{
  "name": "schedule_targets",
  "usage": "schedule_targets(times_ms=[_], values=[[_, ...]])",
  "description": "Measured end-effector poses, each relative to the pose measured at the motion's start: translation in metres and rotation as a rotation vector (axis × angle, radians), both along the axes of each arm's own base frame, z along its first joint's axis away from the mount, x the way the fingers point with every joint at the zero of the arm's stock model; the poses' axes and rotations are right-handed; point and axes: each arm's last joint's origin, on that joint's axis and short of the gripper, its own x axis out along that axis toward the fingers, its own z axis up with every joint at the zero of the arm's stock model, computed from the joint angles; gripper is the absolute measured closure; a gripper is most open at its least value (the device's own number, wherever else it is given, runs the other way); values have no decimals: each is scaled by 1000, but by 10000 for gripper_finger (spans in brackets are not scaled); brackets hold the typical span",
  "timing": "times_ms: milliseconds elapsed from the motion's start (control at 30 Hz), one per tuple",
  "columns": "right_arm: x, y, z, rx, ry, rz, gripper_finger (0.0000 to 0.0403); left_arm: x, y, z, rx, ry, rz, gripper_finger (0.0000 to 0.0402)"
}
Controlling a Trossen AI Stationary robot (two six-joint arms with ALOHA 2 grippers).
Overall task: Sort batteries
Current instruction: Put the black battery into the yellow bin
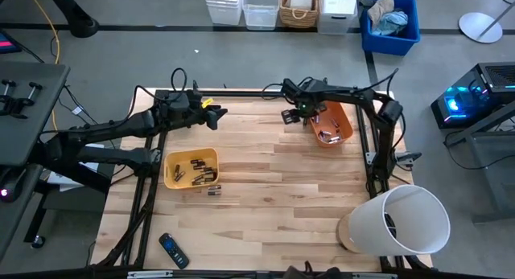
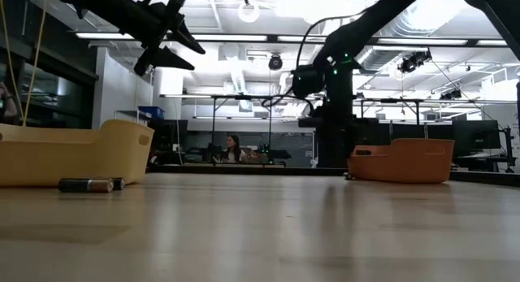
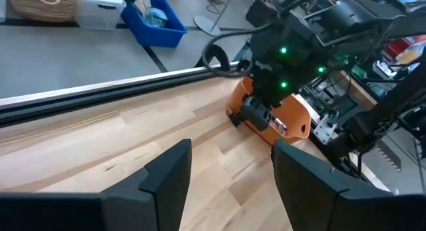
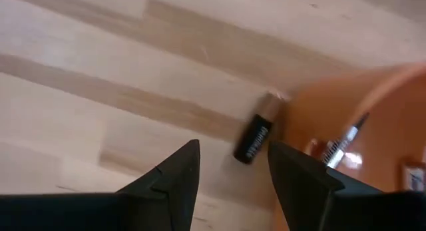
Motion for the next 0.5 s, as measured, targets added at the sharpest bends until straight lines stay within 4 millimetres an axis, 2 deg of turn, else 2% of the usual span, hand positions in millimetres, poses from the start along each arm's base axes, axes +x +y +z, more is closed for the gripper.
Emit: schedule_targets(times_ms=[267,500], values=[[-11,-2,-11,27,85,-47,230,0,0,0,-4,5,-3,206],[-14,-4,-25,46,4,-145,230,0,-1,0,-9,4,-17,206]])
